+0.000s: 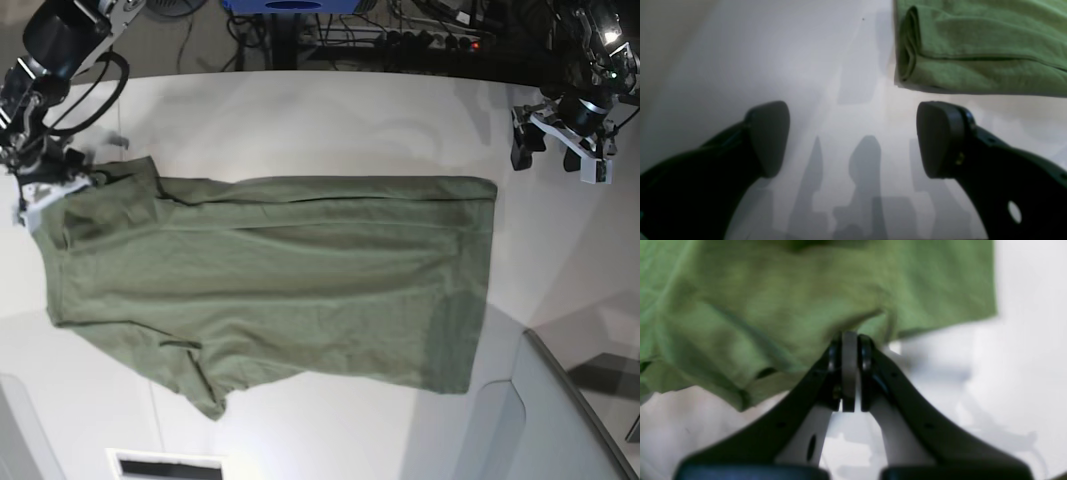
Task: Layout the t-shirt on the table in an organized manner, then fold the t-shirt properly
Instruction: 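Raise both grippers away from the folded shirt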
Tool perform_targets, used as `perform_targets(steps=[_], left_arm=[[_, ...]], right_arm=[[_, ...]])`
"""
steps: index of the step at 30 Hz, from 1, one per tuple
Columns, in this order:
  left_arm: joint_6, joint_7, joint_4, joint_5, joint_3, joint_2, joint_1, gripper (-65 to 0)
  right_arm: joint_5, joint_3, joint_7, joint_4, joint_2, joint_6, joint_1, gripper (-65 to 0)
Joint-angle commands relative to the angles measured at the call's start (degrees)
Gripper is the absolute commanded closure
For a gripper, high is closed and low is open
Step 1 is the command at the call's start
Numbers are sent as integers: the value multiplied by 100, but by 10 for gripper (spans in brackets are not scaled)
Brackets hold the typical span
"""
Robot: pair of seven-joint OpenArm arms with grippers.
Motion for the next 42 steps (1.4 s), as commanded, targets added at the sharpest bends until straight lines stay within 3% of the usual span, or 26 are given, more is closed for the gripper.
perform_targets(steps=[1, 13, 19, 21, 23, 28, 29, 34, 42], left_arm=[[-26, -121, 82, -93, -12, -89, -17, -578], [-26, -103, 73, -93, -21, -89, 10, -578], [-17, -94, -120, -84, -21, -80, 27, -578], [-17, -94, -156, -84, -30, -80, 27, -578], [-17, -94, -164, -75, -39, -18, 27, -578], [-17, -103, -156, -49, -39, 8, 1, -578], [-17, -103, -156, -49, -39, 8, -17, -578], [-17, -112, -156, -67, 5, 17, -34, -578], [-26, -121, -156, -75, 5, 17, -34, -578]], right_arm=[[111, -126, 59, 123, 49, 46, 163, -8], [67, -1366, -249, 228, 146, -16, 1297, -8], [67, -1480, -56, -528, 375, -25, 1807, -14], [67, -1436, -64, -519, 392, -174, 1807, -27], [67, -1427, -108, -220, 392, -464, 1639, -95], [111, -1419, -82, 764, 331, -1255, 857, -402], [111, -1419, -56, 773, 331, -1378, 743, -428], [111, -997, 147, 457, 384, -1326, 488, -354], [111, -777, 191, 219, 454, -1317, 233, -353]])
